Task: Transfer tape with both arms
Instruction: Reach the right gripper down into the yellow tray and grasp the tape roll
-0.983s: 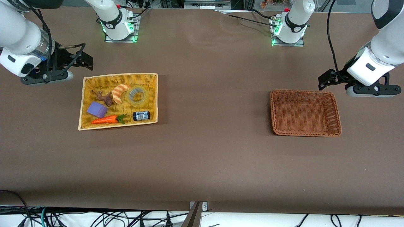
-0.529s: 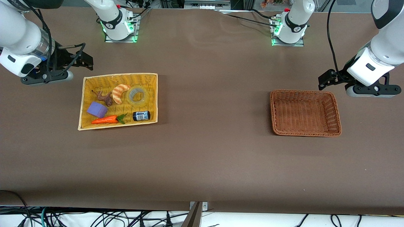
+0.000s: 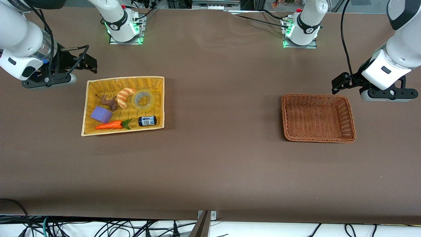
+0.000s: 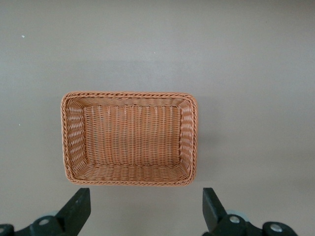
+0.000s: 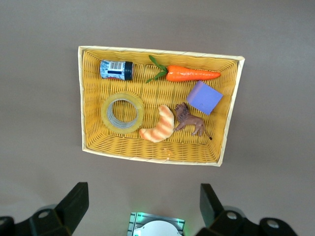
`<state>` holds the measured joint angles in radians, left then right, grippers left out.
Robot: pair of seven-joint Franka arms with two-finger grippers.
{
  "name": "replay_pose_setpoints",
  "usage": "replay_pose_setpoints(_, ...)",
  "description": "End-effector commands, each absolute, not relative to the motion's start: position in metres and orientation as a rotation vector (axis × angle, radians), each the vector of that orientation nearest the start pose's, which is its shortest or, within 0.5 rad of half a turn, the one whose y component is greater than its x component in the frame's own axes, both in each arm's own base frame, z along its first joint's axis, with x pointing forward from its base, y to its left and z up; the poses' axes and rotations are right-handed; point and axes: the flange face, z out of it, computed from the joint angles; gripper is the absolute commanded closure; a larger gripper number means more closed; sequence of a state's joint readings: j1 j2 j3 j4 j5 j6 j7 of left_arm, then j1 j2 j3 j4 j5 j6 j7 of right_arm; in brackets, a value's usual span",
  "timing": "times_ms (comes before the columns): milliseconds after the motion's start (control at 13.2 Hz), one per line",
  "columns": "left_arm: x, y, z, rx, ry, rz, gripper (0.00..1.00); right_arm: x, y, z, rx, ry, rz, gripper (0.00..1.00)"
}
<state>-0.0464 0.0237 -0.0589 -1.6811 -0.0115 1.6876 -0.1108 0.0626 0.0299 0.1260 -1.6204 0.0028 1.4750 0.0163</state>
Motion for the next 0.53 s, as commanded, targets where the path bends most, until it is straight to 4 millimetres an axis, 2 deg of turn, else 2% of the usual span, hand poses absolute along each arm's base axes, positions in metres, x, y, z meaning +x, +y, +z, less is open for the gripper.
replay_pose_setpoints(0, 0.561, -0.063, 0.573, -3.171, 0.016, 0.036, 0.00, 0.535, 0.100, 0.579, -3.136, -0.290, 0.293, 0.00)
replay_pose_setpoints(76, 0.562, -0.062, 0.573, -3.171, 0.016, 0.036, 0.00, 0.536, 0.099, 0.572, -3.135, -0.287, 0.305, 0.00)
replay_pose_setpoints(151, 0.562, -0.061, 0.573, -3.169, 0.017, 0.036, 0.00, 0.537, 0.101, 0.555, -3.135, -0.278, 0.334, 0.00)
replay_pose_setpoints(302, 0.562, -0.061, 0.573, -3.169, 0.017, 0.036, 0.00, 0.543, 0.113, 0.500, -3.133, -0.294, 0.312, 0.00)
replay_pose_setpoints(453, 0.562, -0.061, 0.573, -3.169, 0.017, 0.036, 0.00, 0.538, 0.130, 0.432, -3.137, -0.276, 0.249, 0.00)
